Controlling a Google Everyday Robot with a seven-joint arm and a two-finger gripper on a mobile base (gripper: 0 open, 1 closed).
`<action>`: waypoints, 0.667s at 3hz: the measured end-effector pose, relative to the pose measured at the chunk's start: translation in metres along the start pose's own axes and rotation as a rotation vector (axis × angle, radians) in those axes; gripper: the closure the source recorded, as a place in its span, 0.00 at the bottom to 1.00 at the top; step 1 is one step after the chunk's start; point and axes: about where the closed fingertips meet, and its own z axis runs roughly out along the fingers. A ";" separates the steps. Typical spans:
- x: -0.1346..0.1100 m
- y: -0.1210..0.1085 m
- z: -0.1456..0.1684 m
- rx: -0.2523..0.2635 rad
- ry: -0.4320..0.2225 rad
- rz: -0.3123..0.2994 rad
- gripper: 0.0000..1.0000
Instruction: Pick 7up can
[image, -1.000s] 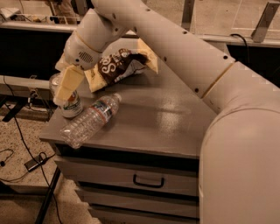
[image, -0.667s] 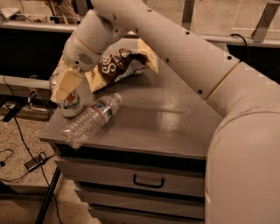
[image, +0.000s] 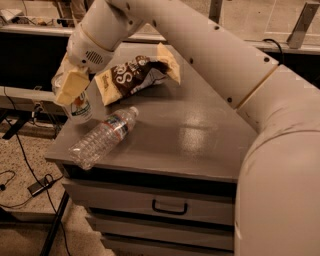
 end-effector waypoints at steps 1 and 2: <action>-0.028 -0.008 -0.026 0.073 0.018 -0.059 1.00; -0.031 -0.009 -0.028 0.079 0.018 -0.064 1.00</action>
Offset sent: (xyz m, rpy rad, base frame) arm 0.0029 0.0030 0.0354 0.0093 -0.0859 -0.0093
